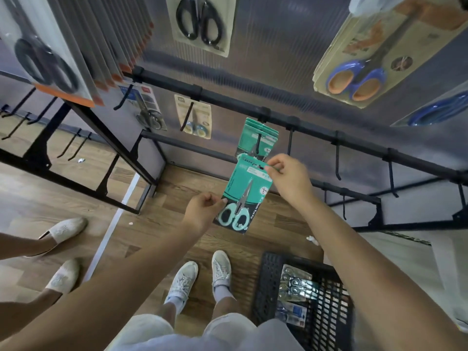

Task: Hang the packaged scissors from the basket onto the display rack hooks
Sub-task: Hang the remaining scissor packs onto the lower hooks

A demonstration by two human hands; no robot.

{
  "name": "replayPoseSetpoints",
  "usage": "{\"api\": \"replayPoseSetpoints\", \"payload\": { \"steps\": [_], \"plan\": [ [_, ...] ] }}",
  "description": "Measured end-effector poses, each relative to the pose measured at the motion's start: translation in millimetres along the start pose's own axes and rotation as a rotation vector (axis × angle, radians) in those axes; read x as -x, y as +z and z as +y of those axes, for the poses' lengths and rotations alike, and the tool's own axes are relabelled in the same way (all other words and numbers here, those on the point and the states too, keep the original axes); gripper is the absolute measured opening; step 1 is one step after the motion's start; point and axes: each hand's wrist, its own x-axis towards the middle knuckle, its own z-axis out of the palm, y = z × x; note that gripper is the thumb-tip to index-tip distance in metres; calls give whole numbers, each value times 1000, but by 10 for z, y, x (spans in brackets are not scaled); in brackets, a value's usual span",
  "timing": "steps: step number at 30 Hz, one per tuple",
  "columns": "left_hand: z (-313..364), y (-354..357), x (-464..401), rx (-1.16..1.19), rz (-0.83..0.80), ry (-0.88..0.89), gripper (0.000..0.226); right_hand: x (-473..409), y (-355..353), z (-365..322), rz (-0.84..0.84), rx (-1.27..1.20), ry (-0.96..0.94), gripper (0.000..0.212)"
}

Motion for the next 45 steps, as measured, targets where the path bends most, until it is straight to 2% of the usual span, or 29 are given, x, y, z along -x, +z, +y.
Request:
{"api": "replayPoseSetpoints", "payload": {
  "steps": [12, 17, 25, 30, 37, 41, 45],
  "plan": [
    [71, 159, -450, -140, 92, 61, 17, -383, 104, 24, 75, 158, -48, 5],
    [123, 198, -536, -239, 100, 76, 11, -434, 87, -14, 73, 325, -82, 16],
    [392, 266, -752, -456, 47, 87, 26, -587, 38, -26, 93, 395, -109, 13],
    [552, 339, -875, -460, -17, 98, 29, -645, 25, -36, 114, 453, -175, 12],
    [739, 392, -809, -365, -58, 160, 50, -630, 25, -35, 130, 540, -212, 18],
    [853, 302, -661, -409, -53, 224, 46, -521, -5, -74, 148, 579, -214, 25],
    [1017, 172, -452, -592, -32, 341, 38, -321, -88, -125, 216, 616, -171, 27]
  ]
}}
